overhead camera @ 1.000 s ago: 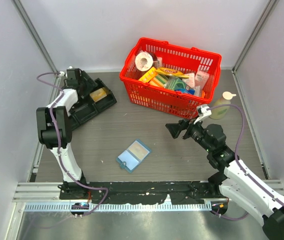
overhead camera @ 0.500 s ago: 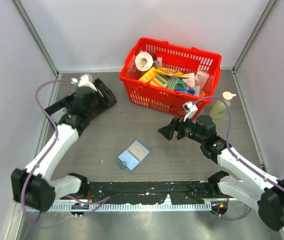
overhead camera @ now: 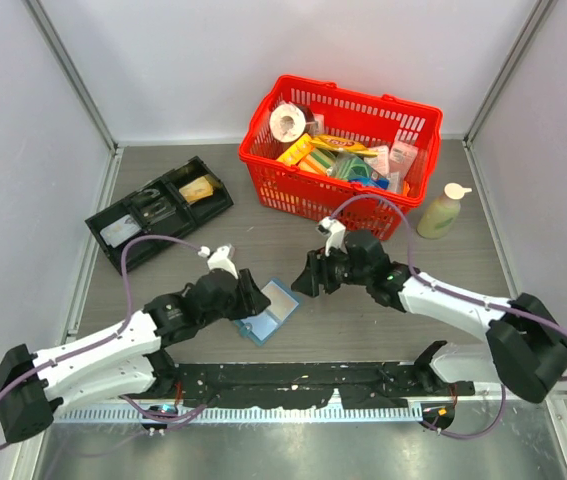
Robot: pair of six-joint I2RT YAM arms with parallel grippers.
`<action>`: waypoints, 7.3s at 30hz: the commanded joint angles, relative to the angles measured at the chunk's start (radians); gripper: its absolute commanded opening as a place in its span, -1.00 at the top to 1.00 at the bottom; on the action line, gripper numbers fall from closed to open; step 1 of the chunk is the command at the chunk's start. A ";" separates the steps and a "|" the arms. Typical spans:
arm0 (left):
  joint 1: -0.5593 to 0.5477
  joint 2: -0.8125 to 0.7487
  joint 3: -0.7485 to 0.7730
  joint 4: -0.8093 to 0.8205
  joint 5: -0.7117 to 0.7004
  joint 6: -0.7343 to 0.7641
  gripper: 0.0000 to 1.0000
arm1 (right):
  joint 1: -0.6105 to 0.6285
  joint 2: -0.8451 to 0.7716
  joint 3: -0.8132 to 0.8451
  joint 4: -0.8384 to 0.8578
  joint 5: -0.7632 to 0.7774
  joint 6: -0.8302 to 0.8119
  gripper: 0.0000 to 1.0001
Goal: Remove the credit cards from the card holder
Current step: Remove the credit card from the card holder, then place the credit card in the storage box.
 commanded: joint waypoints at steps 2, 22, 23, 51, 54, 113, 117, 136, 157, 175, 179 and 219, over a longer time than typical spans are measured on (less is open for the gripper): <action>-0.113 0.050 -0.025 -0.070 -0.145 -0.132 0.07 | 0.068 0.110 0.067 0.033 0.019 -0.023 -0.16; -0.162 0.311 -0.039 -0.083 -0.211 -0.188 0.54 | 0.141 0.337 0.125 -0.004 0.072 -0.034 0.06; -0.164 0.323 -0.030 -0.074 -0.220 -0.179 0.59 | 0.141 0.331 0.122 -0.009 0.076 -0.034 0.10; -0.102 0.308 -0.007 0.106 -0.238 -0.105 0.42 | 0.152 0.187 0.128 -0.042 0.075 -0.034 0.20; -0.101 0.236 -0.015 0.071 -0.245 -0.113 0.28 | 0.151 0.188 0.121 -0.042 0.099 -0.029 0.31; 0.017 0.526 -0.203 0.842 -0.018 -0.417 0.63 | 0.010 0.320 -0.085 0.158 0.042 0.043 0.27; 0.017 0.474 -0.213 0.822 -0.012 -0.425 0.80 | 0.006 0.333 -0.083 0.155 0.049 0.049 0.28; 0.017 0.256 -0.323 0.634 -0.034 -0.466 1.00 | -0.047 0.362 -0.093 0.158 0.046 0.089 0.37; 0.019 -0.056 -0.058 0.183 0.138 0.325 1.00 | -0.044 -0.124 0.071 -0.114 -0.065 -0.191 -0.39; 0.019 0.199 0.501 -0.259 0.766 0.991 1.00 | 0.000 -0.281 0.216 -0.259 -0.479 -0.416 -0.29; 0.019 0.244 0.571 -0.313 0.789 1.057 1.00 | 0.010 -0.273 0.225 -0.277 -0.533 -0.446 0.00; 0.023 -0.155 -0.104 0.773 0.085 0.247 -0.65 | -0.015 -0.365 -0.132 0.565 -0.030 0.324 0.98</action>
